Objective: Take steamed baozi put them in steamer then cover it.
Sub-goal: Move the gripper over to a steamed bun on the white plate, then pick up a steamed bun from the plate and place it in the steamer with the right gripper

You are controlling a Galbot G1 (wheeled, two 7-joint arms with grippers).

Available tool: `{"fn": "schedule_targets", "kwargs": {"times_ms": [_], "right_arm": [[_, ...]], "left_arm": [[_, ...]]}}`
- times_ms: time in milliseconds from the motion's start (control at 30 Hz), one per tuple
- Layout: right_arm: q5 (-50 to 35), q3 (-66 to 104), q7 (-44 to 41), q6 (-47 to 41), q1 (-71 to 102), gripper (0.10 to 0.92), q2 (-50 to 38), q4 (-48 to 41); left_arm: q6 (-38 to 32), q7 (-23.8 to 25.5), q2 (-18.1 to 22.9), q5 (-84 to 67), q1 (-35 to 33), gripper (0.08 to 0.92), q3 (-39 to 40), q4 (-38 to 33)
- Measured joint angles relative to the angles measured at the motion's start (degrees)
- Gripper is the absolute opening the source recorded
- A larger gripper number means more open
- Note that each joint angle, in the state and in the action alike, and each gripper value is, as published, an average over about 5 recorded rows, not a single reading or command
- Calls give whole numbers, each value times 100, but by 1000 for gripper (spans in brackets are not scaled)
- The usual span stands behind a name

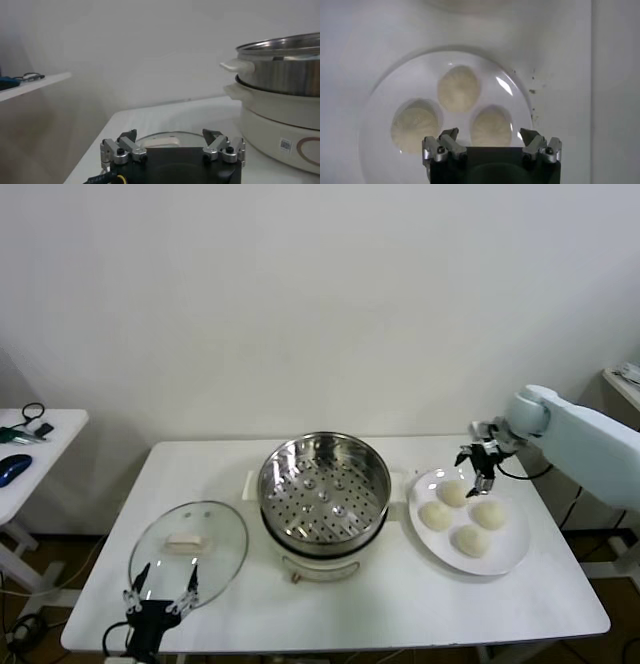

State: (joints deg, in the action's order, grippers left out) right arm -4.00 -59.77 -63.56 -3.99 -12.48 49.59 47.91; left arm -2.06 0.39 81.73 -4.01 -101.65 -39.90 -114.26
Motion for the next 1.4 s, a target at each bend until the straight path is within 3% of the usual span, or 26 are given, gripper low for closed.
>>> {"fn": "schedule_targets", "kwargs": {"times_ms": [433, 767, 900, 1133, 1400], "right_arm": [[519, 522, 249, 30, 491, 818, 697, -1130], [733, 764, 328, 22, 694, 725, 854, -1408], [784, 839, 357, 34, 736, 672, 879, -1438], [773, 824, 353, 85, 687, 662, 819, -1338], [374, 79, 193, 376, -218, 662, 587, -456]], "left_arm": [[-29, -2, -16, 0, 65, 823, 22, 120], [-41, -7, -33, 15, 68, 823, 33, 158], [-40, -11, -26, 31, 68, 823, 52, 158], [-38, -26, -23, 71, 51, 823, 57, 151], [-44, -33, -39, 90, 0, 823, 54, 99]]}}
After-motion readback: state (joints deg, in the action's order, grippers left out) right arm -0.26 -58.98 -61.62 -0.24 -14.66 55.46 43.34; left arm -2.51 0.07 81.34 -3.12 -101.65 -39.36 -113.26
